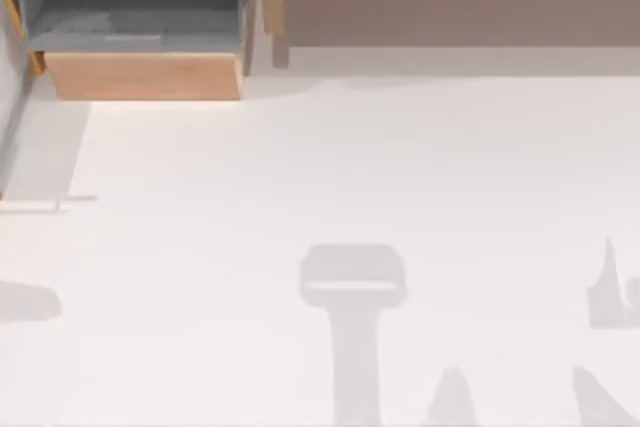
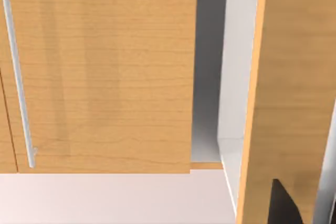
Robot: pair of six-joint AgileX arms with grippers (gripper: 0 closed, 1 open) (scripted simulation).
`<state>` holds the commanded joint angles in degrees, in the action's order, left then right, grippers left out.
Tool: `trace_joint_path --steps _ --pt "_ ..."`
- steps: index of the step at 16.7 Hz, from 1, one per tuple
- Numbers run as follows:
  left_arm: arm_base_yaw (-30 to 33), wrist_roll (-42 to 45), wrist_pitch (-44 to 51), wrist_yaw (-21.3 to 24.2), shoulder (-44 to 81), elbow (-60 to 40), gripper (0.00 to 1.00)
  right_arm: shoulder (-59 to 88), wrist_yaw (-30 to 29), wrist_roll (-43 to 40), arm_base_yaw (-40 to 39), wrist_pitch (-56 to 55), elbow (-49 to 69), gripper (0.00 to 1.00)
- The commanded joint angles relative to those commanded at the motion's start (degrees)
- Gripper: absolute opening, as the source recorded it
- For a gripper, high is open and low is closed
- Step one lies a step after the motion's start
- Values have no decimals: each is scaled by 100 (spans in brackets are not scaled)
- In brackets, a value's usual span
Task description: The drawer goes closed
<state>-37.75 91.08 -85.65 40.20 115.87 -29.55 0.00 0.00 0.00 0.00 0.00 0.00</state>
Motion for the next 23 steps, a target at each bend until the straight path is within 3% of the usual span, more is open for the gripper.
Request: trace_joint_path --steps 9,19,23 --pt "-1 -20 68 -19 72 -12 0 0 0 0 0 0 0 100" --pt "668 -45 745 -676 564 -1237 0 0 0 0 0 0 0 100" --pt "646 -58 775 -678 584 -1215 0 0 0 0 0 0 0 100"
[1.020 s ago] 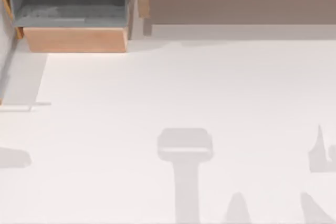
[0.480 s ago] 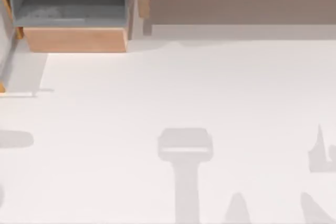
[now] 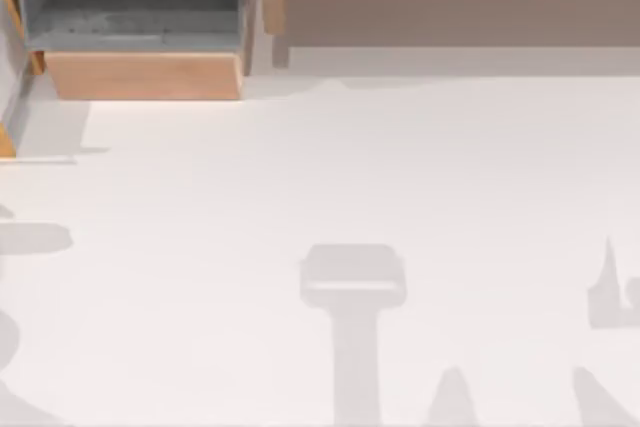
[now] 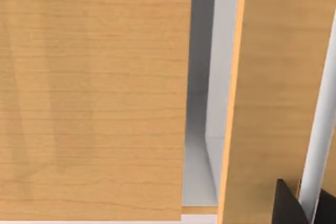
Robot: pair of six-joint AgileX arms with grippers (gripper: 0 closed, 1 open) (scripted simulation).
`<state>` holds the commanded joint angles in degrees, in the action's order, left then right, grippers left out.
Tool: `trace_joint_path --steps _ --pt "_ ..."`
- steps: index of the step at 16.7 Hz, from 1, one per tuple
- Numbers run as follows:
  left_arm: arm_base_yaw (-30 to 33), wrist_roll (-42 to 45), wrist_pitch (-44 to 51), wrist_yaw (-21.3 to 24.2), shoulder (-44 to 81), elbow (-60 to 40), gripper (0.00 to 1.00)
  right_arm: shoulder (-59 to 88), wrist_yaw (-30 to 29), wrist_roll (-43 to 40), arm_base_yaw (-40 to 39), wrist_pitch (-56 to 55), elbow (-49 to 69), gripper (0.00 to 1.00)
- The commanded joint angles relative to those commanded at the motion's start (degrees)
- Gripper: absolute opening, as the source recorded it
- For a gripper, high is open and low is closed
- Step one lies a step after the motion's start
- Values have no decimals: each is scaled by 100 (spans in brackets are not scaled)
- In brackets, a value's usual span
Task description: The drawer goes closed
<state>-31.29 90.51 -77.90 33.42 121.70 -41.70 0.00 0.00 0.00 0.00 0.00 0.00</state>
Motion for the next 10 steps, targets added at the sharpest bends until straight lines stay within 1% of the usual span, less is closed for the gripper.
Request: trace_joint_path --steps 3,8,10 --pt "79 -7 111 -81 96 -230 0 0 0 0 0 0 0 100" --pt "426 -31 627 -415 516 -1187 0 0 0 0 0 0 0 100" --pt "509 -28 760 -500 618 -1402 0 0 0 0 0 0 0 100"
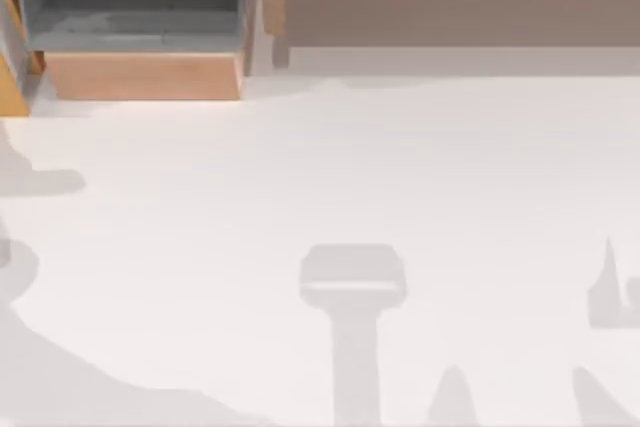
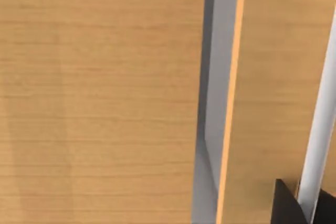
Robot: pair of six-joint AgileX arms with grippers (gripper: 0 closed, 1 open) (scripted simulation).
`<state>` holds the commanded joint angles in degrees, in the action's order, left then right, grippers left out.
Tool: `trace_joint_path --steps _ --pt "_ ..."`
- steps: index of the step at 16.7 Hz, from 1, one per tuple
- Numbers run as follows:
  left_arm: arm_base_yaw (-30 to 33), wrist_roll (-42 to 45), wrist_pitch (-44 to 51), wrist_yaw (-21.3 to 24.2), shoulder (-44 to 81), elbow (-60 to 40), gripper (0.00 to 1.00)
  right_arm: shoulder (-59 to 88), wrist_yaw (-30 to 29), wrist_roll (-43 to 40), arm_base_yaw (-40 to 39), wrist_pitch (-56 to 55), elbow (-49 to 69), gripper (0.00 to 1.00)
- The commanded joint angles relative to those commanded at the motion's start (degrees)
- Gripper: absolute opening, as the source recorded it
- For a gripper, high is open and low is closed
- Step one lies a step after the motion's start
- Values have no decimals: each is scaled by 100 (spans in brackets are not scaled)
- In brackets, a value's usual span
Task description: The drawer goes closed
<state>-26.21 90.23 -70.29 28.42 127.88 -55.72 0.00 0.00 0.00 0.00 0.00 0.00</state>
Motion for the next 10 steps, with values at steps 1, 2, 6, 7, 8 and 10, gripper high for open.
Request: trace_joint_path --steps 1,2,6,7,8,10 --pt "8 1 13 -8 10 -18 0 0 0 0 0 0 0 100" --pt "8 1 13 -8 10 -18 0 0 0 0 0 0 0 100" --pt "9 -3 63 -24 43 -83 0 0 0 0 0 0 0 100" --pt "43 -5 134 -57 110 -221 0 0 0 0 0 0 0 100" --pt "87 -8 225 -94 199 -407 0 0 0 0 0 0 0 100" --pt "191 -14 445 -188 399 -871 0 0 0 0 0 0 0 100"
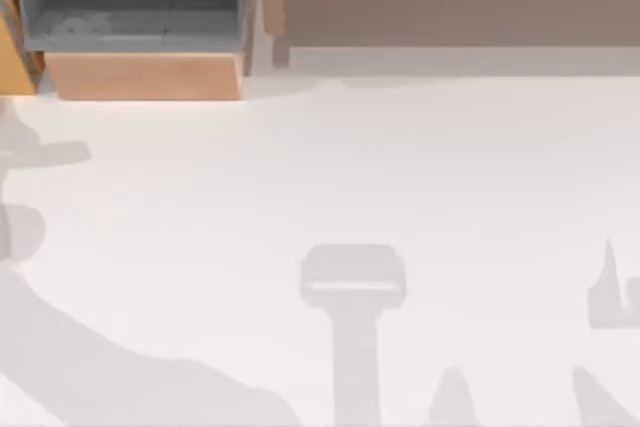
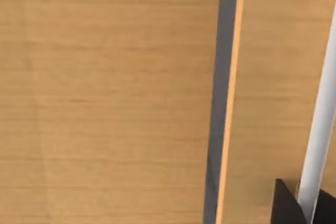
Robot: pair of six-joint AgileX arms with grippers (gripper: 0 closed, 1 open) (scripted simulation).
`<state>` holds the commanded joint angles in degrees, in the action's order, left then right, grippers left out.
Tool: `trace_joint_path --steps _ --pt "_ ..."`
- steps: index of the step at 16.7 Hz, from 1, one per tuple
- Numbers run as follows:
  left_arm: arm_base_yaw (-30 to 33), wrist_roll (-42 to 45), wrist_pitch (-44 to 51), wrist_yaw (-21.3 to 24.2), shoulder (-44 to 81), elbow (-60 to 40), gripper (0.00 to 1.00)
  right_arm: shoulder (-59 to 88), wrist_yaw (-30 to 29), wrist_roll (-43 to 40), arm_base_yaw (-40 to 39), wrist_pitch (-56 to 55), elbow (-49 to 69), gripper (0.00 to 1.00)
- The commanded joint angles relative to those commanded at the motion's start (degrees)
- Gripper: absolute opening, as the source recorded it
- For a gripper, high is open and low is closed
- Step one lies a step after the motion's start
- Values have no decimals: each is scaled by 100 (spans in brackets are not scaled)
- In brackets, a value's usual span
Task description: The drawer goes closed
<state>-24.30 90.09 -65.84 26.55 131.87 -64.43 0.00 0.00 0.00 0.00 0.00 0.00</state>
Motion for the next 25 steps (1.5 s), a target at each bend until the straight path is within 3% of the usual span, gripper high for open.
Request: trace_joint_path --steps 4,8,21,25 --pt "176 -13 398 -180 319 -699 0 0 0 0 0 0 0 100" --pt "186 -11 422 -190 339 -731 0 0 0 0 0 0 0 100" --pt "186 -11 422 -190 339 -731 98 0 0 0 0 0 0 100" --pt "186 -11 422 -190 339 -731 100 0 0 0 0 0 0 100"
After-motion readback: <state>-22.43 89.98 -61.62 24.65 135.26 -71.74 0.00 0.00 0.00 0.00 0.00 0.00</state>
